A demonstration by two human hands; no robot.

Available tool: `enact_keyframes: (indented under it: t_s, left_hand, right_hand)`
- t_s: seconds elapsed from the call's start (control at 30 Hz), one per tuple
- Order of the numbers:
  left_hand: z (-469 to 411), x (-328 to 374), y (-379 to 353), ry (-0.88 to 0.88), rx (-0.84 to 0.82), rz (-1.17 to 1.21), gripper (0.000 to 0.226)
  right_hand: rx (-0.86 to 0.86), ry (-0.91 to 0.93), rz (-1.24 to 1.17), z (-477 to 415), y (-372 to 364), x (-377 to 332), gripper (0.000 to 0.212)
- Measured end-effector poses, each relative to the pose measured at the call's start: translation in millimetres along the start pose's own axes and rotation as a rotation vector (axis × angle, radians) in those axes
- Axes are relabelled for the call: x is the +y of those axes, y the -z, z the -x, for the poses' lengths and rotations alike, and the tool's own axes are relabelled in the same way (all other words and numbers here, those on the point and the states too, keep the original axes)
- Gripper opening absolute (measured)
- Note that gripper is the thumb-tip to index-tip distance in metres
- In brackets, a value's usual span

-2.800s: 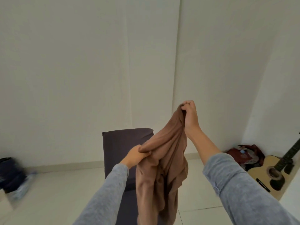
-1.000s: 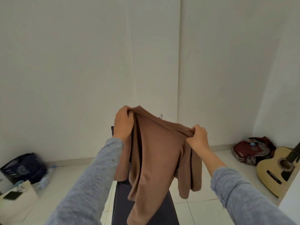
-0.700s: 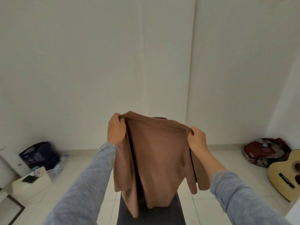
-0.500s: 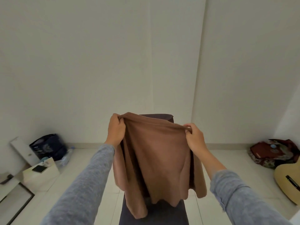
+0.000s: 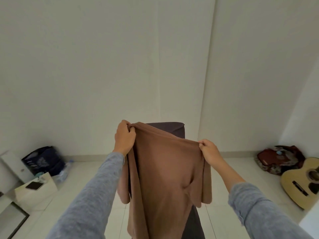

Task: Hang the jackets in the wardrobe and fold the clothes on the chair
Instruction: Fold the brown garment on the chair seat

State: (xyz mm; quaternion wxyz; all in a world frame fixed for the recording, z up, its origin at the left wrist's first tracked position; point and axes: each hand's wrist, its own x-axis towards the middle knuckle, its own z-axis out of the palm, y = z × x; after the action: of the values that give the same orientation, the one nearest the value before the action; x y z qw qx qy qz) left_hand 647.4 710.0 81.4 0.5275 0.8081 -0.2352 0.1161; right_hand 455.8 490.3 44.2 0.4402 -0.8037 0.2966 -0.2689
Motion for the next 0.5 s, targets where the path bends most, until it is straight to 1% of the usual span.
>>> enact_keyframes:
  t_s: [0.07, 0.17, 0.2, 0.3, 0.37, 0.5]
  left_hand:
    - [-1.0, -6.1, 16.4, -0.015, -0.004, -0.012, 0.005]
    - [3.1, -15.3, 39.5, -0.036, 0.003, -0.034, 0.009]
    - [6.4, -18.4, 47.1, -0.045, 0.007, -0.048, 0.009]
    - [17.3, -26.3, 66.9, -0.061, 0.026, -0.072, 0.01]
    - [24.6, -36.1, 82.1, -0.064, 0.048, -0.091, 0.011]
    - [40.6, -53.2, 109.7, -0.051, 0.064, -0.152, 0.019]
  right_hand:
    - [-0.011, 0.013, -0.072, 12.0, -13.5, -8.7, 0.021]
    - [-0.001, 0.094, -0.204, 34.0, -30.6, -25.3, 0.018]
    - [-0.007, 0.126, -0.2, 42.0, -35.9, -29.3, 0.016]
    - [-0.047, 0.171, -0.064, 57.4, -50.4, -32.3, 0.008]
    - [-0.008, 0.158, -0.008, 62.0, -61.8, -33.5, 0.005]
    - [0.16, 0.136, -0.012, 73.1, -81.6, -47.6, 0.016]
